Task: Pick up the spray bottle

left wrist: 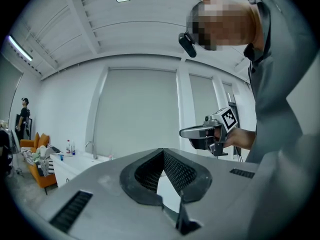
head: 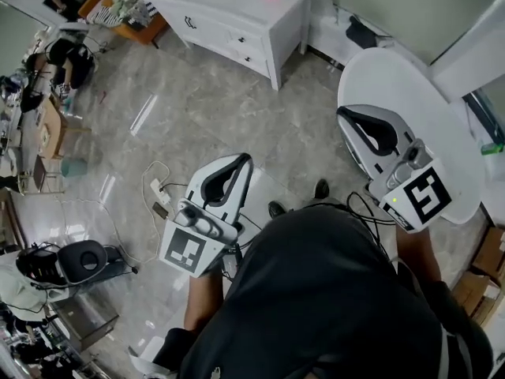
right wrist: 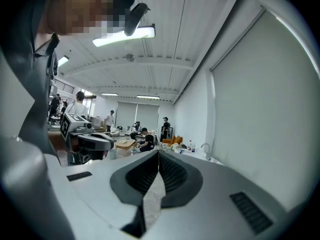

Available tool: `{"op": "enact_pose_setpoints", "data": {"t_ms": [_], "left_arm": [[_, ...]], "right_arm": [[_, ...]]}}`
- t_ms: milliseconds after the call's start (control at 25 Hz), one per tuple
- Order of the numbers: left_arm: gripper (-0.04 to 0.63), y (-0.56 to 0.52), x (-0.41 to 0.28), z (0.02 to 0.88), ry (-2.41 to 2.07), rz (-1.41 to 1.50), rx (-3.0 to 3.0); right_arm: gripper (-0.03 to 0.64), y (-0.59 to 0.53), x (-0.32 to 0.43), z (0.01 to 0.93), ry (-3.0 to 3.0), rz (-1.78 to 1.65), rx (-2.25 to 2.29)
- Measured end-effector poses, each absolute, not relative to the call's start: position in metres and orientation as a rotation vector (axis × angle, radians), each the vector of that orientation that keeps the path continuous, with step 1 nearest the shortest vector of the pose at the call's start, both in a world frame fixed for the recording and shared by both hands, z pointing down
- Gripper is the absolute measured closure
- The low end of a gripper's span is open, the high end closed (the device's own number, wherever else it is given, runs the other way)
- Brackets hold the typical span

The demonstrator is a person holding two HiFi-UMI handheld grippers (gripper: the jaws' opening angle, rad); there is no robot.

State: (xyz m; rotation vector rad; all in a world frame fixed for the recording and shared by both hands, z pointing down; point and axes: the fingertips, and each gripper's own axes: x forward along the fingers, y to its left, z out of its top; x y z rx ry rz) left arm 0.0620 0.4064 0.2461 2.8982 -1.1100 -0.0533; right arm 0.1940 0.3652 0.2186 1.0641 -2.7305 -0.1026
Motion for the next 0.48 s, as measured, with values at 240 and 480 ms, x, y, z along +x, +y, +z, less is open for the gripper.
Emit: {"op": "enact_pose_setpoints", "data": {"t_ms": [240, 480], "left_arm": [[0.592, 0.386, 0.110, 0.258, -1.119, -0.015, 2.876], [0.592, 0.380, 0.134, 0.264, -1.180, 0.022, 2.780]], "right_arm": [[0.607, 0.338, 0.237, 0.224, -2.743, -0.086, 1.033], [0.607, 0.321, 0.260, 0.221, -2.796, -0.162, 0.979]]}}
